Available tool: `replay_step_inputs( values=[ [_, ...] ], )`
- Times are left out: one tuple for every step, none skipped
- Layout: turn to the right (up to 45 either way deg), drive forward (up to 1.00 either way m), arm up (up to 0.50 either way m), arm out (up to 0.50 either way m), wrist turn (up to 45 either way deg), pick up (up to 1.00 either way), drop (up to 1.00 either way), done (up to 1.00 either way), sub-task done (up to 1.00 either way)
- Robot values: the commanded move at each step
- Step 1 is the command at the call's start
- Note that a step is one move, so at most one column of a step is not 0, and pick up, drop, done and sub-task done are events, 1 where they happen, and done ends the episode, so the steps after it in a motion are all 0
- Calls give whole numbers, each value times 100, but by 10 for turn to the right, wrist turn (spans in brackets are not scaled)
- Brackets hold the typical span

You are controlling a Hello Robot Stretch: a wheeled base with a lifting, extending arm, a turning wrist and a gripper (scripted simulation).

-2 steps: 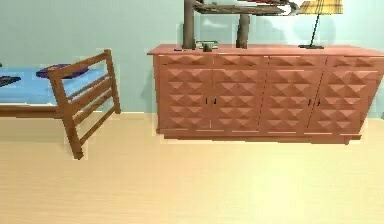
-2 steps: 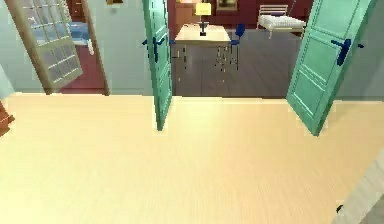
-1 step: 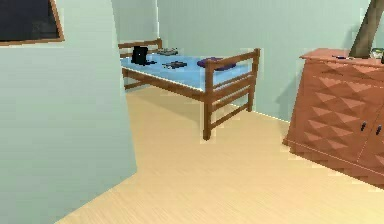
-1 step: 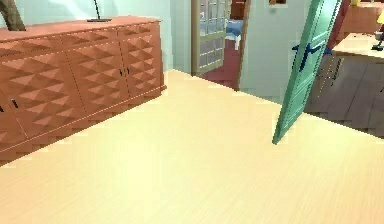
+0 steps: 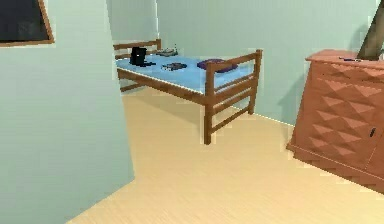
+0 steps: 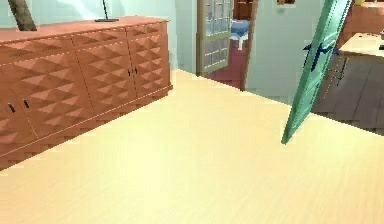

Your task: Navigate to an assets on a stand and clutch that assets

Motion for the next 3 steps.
replay_step_inputs(
  values=[
    [450,0,0,0,0,0,0,0,0],
    [330,0,0,0,0,0,0,0,0],
    [0,15,0,0,0,0,0,0,0]
  ],
)
